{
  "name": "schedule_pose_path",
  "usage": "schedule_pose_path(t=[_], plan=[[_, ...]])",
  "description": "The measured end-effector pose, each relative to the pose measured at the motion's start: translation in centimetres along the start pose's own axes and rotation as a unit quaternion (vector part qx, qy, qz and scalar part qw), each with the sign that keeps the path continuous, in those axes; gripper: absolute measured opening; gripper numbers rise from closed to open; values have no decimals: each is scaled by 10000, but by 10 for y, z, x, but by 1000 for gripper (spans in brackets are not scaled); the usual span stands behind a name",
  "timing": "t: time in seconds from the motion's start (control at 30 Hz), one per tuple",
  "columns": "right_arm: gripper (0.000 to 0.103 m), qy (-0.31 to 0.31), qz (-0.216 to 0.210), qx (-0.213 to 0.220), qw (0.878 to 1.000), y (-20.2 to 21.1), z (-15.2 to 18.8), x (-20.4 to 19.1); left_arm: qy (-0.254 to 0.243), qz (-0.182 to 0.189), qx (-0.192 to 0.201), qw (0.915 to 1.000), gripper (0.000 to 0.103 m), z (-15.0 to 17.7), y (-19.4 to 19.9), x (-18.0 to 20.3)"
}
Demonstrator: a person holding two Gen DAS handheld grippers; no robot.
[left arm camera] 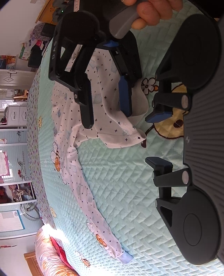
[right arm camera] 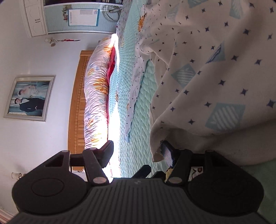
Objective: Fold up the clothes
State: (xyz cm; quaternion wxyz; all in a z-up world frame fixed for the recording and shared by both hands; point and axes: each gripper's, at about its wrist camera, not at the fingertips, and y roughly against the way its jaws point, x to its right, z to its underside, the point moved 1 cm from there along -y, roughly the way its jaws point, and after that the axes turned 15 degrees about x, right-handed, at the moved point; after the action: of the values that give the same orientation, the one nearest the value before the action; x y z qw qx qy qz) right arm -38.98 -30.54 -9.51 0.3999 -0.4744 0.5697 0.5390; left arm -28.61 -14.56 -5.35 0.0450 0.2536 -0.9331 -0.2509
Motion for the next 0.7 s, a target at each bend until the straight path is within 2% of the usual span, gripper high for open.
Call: schedule_pose_path(t=[0.13,0.33,0.53,0.7], plan=[[64,333,-144,63,9993,-2,-6,-15,-68,10,46,10000,50,-2,0,4],[64,532,-105,41,9985,-15,-15,-23,294,-90,27,9995,53,-6,-14,-3],[64,519,-92,63,9986,-20,-19,-21,676,-197,-9,9975,53,-8,-27,-10],[65,515,-110,29,9986,-22,-19,-21,685,-296,11,9972,53,-8,-26,-15]])
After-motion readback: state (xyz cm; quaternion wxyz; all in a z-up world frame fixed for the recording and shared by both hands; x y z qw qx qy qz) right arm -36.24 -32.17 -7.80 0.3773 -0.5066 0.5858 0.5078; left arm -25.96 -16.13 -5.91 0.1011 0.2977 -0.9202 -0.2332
